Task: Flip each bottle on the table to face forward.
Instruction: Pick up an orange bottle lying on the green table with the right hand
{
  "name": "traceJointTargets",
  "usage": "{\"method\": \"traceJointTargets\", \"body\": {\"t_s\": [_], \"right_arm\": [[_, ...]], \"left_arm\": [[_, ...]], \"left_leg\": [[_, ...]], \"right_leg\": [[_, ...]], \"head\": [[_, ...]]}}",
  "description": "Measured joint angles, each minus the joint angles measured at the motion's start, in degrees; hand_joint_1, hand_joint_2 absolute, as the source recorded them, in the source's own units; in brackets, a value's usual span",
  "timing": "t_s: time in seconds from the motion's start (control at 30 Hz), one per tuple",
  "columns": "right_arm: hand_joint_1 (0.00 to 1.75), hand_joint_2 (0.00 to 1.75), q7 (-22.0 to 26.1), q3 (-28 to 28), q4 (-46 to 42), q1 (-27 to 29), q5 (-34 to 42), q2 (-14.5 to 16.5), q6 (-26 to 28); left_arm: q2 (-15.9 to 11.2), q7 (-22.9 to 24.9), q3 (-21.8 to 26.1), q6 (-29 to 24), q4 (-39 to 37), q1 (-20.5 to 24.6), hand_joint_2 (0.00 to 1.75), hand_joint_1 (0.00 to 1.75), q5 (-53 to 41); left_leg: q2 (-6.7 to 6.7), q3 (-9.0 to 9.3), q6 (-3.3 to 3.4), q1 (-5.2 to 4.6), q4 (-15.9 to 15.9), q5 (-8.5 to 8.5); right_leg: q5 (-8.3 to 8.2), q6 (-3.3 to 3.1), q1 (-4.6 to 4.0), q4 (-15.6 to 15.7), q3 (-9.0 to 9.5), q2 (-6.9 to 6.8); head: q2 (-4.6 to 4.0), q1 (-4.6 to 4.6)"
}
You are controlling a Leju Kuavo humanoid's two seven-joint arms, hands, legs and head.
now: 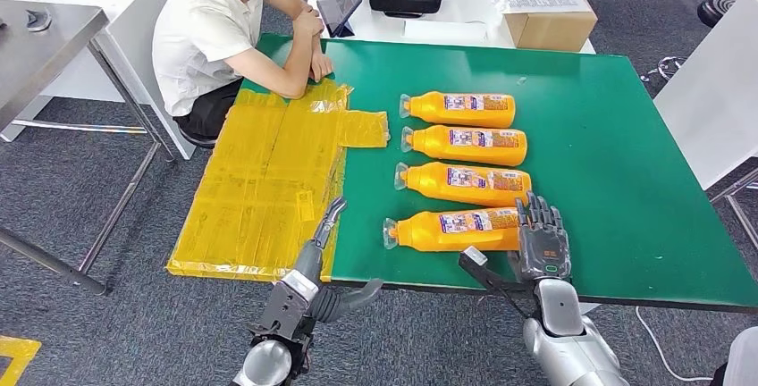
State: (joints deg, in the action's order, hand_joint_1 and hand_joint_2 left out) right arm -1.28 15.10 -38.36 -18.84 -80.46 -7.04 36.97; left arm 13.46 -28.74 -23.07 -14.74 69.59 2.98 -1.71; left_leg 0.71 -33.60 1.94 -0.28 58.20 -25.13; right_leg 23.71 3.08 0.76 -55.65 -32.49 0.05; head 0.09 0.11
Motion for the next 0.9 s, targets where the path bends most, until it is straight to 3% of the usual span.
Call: {"method": "traceJointTargets", "body": {"t_s": [0.63, 0.67, 0.77, 0.8, 0.9], "right_arm": [[0.00, 1.75, 4.7, 2.4, 4.6, -3.3, 0.9, 2.3, -0.8], [0.15, 1.75, 4.9, 2.6, 5.0, -3.5, 1.0, 2.4, -0.8], [1.45, 1.75, 5.1, 2.9, 5.8, -3.9, 1.2, 2.6, -0.8], [1.73, 1.75, 5.2, 3.0, 6.0, -3.9, 1.2, 2.7, -0.9], [1.75, 1.75, 5.4, 3.0, 6.2, -4.0, 1.3, 2.7, -0.9]], "left_arm": [[0.1, -0.5, -0.4, 0.6, -0.8, 0.5, 1.75, 0.00, 1.2], [0.2, -0.6, -0.4, 0.6, -0.9, 0.5, 1.75, 0.00, 1.4], [0.2, -0.8, -0.4, 0.6, -1.0, 0.7, 1.75, 0.00, 1.6], [0.2, -0.8, -0.4, 0.7, -1.1, 0.8, 1.75, 0.00, 1.7], [0.2, -0.8, -0.4, 0.7, -1.2, 0.9, 1.75, 0.00, 1.7]], "left_leg": [[0.47, 0.19, -0.17, 0.25, 0.0, -0.10], [0.47, 0.20, -0.17, 0.25, 0.0, -0.10], [0.47, 0.22, -0.18, 0.25, 0.0, -0.11], [0.47, 0.23, -0.18, 0.26, 0.0, -0.11], [0.46, 0.24, -0.19, 0.26, 0.0, -0.11]], "right_leg": [[-0.08, -0.15, -0.22, 0.0, 0.06, 0.53], [-0.09, -0.16, -0.22, 0.0, 0.06, 0.54], [-0.09, -0.17, -0.23, 0.0, 0.02, 0.54], [-0.08, -0.18, -0.24, 0.0, 0.01, 0.54], [-0.08, -0.18, -0.24, 0.0, 0.01, 0.54]], "head": [[0.00, 0.01], [0.00, 0.01], [0.00, 0.00], [0.00, 0.01], [0.00, 0.02]]}}
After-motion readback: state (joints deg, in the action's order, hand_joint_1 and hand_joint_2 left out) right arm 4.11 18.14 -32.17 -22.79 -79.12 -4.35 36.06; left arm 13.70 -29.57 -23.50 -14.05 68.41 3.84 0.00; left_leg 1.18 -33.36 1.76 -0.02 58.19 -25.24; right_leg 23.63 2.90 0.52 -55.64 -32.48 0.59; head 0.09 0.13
